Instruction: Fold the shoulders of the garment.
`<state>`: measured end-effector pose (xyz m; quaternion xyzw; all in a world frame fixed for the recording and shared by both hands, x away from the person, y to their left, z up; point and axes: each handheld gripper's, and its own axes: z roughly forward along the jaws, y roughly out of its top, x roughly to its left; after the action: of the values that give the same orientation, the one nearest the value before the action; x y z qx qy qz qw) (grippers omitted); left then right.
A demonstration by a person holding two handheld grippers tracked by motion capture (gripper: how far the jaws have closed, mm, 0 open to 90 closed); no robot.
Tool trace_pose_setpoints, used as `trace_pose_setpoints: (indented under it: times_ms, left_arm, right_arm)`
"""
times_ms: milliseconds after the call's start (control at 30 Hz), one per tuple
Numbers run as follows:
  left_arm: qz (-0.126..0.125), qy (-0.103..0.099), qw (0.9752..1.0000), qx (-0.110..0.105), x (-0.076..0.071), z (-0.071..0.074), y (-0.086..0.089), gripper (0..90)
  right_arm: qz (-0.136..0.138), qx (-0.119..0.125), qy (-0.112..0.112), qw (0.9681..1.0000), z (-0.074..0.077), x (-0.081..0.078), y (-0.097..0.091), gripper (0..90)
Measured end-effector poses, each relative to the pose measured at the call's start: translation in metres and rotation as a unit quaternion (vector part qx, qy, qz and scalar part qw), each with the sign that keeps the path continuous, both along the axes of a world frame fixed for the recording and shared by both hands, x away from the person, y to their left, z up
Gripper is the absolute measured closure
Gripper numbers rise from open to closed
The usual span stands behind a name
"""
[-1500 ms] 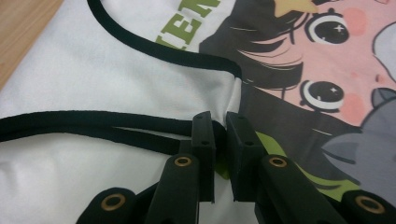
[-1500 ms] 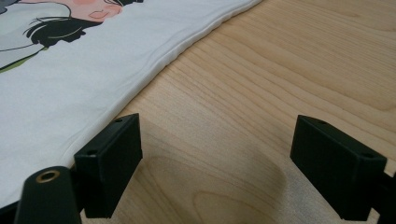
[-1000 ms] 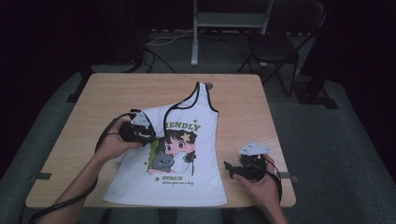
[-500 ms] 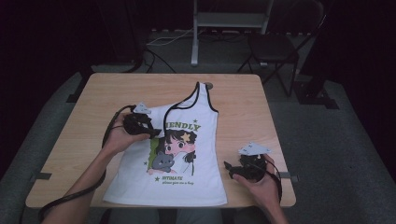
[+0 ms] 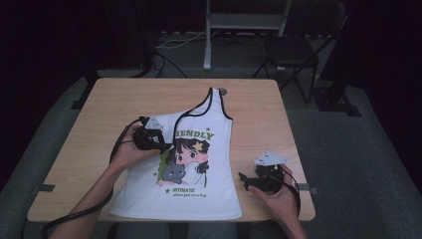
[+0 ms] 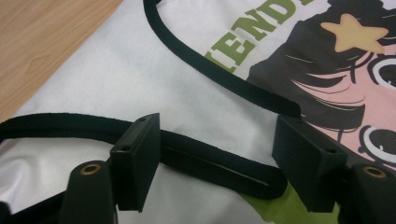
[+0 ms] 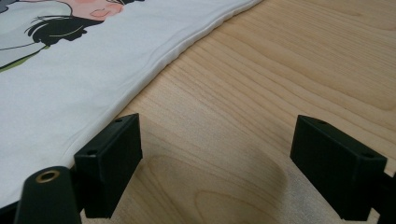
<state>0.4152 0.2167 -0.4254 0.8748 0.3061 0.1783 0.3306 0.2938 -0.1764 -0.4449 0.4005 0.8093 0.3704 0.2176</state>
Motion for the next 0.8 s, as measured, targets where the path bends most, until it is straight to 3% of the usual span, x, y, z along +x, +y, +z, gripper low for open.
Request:
trace_pose_setpoints:
  times_ms: [67,100,200,400,567,800]
  left_arm:
    - [-0.004,0.014,0.9989,-0.043,0.000,0.000,0.005,18.8]
    - [-0.009,0.016,0.9982,-0.057,-0.002,0.001,0.007,18.8]
    - [0.001,0.005,0.9976,-0.068,-0.006,0.005,0.014,18.8]
    - [0.029,-0.015,0.9917,-0.124,-0.015,0.018,0.033,18.8]
    - [0.052,-0.039,0.9889,-0.134,-0.020,0.026,0.047,18.8]
    - [0.073,-0.056,0.9853,-0.144,-0.028,0.035,0.065,18.8]
  right_arm:
    - [-0.001,0.001,0.000,1.0000,0.000,0.000,0.000,16.1]
    - [-0.001,0.001,0.001,1.0000,0.000,0.000,0.000,16.1]
    - [0.000,-0.001,0.003,1.0000,0.000,0.001,0.000,16.1]
    - [0.001,0.000,0.003,1.0000,0.000,0.000,0.000,16.0]
    - [0.001,-0.001,0.004,1.0000,0.000,0.000,0.000,16.0]
    - [0.000,-0.001,0.004,1.0000,0.000,0.000,0.000,16.0]
